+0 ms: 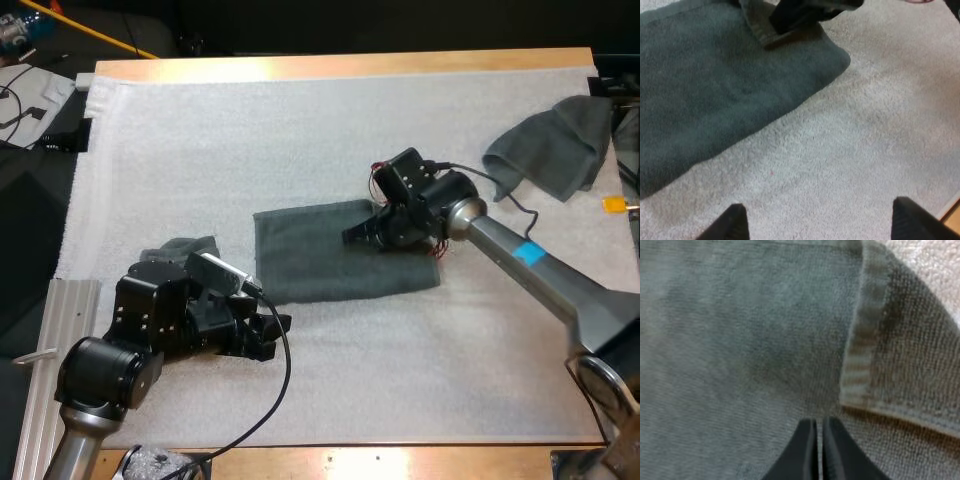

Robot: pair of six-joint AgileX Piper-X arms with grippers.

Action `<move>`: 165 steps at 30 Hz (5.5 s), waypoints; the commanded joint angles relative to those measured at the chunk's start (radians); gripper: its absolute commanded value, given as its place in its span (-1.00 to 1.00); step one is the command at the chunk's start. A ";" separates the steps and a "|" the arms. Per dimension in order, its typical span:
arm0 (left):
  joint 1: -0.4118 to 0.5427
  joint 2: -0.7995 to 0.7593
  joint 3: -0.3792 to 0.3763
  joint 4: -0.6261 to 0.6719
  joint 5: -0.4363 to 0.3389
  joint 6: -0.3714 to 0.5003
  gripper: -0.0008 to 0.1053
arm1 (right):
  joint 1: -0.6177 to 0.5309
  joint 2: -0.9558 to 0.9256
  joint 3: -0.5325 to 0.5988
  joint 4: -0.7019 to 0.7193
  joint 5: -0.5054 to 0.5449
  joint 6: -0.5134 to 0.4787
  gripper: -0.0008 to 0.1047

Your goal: Pick towel from pile, fold and stack

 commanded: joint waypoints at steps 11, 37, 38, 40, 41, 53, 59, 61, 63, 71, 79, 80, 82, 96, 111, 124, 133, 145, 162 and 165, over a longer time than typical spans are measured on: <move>-0.003 -0.002 -0.007 -0.002 0.000 -0.008 0.11 | 0.002 0.128 -0.011 -0.053 0.042 0.029 -0.98; -0.006 -0.009 -0.003 0.012 0.014 -0.001 0.11 | -0.103 -0.054 -0.031 -0.189 0.502 0.096 -0.99; -0.006 -0.007 -0.005 0.012 0.013 0.000 0.11 | -0.105 -0.072 -0.032 -0.156 0.503 0.081 -0.99; -0.003 -0.003 -0.004 0.008 0.012 -0.003 0.11 | -0.105 -0.060 -0.031 -0.210 0.483 0.099 -0.99; -0.003 -0.001 -0.004 0.007 0.012 -0.005 0.11 | -0.102 -0.086 -0.030 -0.201 0.469 0.087 -0.98; -0.007 0.000 -0.005 -0.004 0.018 -0.003 0.11 | -0.072 -0.229 -0.026 0.087 0.146 0.022 -0.98; -0.008 0.001 -0.004 -0.013 0.017 -0.004 0.11 | -0.007 -0.207 -0.021 0.183 0.098 -0.004 -0.98; -0.008 0.002 -0.004 -0.017 0.018 -0.005 0.11 | 0.011 -0.183 -0.020 0.185 0.110 -0.005 -0.98; -0.007 0.003 -0.005 -0.017 0.018 -0.005 0.11 | 0.022 -0.155 -0.020 0.175 0.119 0.000 -0.98; -0.006 -0.003 -0.005 -0.008 0.006 -0.008 0.11 | 0.013 -0.101 0.032 0.098 0.088 -0.023 -0.98; -0.004 -0.002 -0.006 -0.010 0.007 -0.011 0.11 | 0.002 0.001 0.019 0.068 0.107 -0.017 -0.98; -0.004 -0.003 -0.005 -0.010 0.006 -0.010 0.11 | -0.002 0.009 0.018 0.068 0.111 -0.016 -0.98; -0.004 -0.001 -0.006 -0.010 0.006 -0.011 0.11 | -0.007 0.026 0.015 0.058 0.121 -0.011 -0.98; -0.003 -0.004 -0.005 -0.006 0.012 -0.009 0.11 | -0.053 0.110 0.016 -0.036 0.154 0.048 -0.98; -0.003 -0.005 -0.003 0.002 0.015 -0.006 0.11 | -0.103 0.101 -0.003 -0.274 0.305 0.250 -0.98; -0.003 -0.005 -0.005 0.003 0.024 -0.004 0.11 | -0.071 -0.034 -0.006 -0.065 0.117 0.056 -0.98; -0.006 -0.004 -0.005 -0.003 0.028 -0.004 0.11 | 0.046 -0.032 -0.004 0.137 0.049 -0.042 -0.98; -0.004 -0.004 -0.006 0.003 0.010 -0.014 0.11 | 0.007 0.083 -0.003 0.030 0.066 -0.042 -0.98; -0.002 -0.004 -0.006 0.011 0.024 -0.012 0.11 | -0.060 0.121 -0.020 -0.226 0.292 0.202 -0.98; -0.003 -0.005 -0.005 0.012 0.025 -0.014 0.11 | -0.089 0.104 -0.025 -0.243 0.373 0.216 -0.97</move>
